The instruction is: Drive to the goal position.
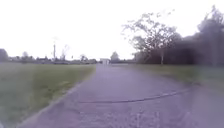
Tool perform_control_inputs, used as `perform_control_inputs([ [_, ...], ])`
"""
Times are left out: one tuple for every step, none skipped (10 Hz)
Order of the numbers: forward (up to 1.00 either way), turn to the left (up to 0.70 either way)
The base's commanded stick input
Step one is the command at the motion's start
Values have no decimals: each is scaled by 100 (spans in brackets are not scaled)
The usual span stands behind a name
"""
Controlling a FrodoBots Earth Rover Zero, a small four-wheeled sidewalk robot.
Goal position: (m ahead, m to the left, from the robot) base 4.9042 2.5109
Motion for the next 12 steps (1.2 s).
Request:
perform_control_inputs([
  [85,-6],
  [85,-1],
  [85,0],
  [85,0],
  [85,0],
  [85,0],
  [85,0],
  [85,0],
  [85,0],
  [85,0],
  [85,0],
  [85,0],
])
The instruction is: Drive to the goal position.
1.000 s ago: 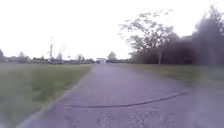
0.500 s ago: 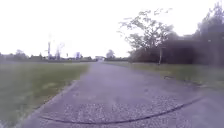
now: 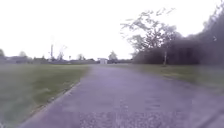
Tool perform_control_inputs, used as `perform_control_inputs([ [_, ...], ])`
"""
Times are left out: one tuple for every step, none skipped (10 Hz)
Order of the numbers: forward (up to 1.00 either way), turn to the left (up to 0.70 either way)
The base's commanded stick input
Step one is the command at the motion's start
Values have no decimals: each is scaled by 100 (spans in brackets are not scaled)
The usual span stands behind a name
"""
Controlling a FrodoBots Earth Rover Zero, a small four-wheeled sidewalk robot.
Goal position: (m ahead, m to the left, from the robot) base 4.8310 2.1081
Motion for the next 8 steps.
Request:
perform_control_inputs([
  [85,0],
  [85,-4],
  [85,-15],
  [85,-27],
  [85,-34],
  [85,-34],
  [85,-34],
  [85,-34],
])
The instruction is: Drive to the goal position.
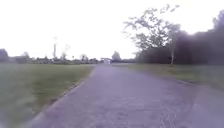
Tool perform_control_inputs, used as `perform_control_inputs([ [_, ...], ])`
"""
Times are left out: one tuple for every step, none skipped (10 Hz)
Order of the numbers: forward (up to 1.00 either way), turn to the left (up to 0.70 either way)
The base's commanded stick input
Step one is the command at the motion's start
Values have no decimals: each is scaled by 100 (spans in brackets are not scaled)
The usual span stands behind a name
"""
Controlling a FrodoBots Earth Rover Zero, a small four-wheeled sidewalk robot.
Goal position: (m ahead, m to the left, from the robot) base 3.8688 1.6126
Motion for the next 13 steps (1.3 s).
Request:
perform_control_inputs([
  [85,-34],
  [85,-34],
  [85,-34],
  [85,-30],
  [85,-25],
  [85,-20],
  [85,-19],
  [85,-19],
  [85,-19],
  [85,-19],
  [85,-19],
  [85,-19],
  [85,-19],
])
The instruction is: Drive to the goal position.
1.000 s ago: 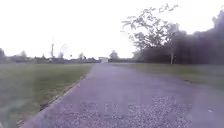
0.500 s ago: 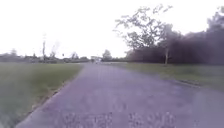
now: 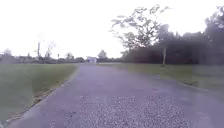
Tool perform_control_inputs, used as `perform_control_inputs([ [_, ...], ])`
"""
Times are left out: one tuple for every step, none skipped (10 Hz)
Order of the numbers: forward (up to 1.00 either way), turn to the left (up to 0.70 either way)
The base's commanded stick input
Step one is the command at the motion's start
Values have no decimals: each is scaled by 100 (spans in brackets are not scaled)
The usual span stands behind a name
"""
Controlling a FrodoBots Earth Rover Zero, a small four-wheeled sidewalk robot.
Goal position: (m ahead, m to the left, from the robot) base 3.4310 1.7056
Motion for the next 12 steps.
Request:
perform_control_inputs([
  [85,-19],
  [85,-19],
  [85,-19],
  [85,-19],
  [85,-19],
  [85,-19],
  [85,-19],
  [85,-19],
  [85,-19],
  [85,-19],
  [85,-19],
  [85,-19],
])
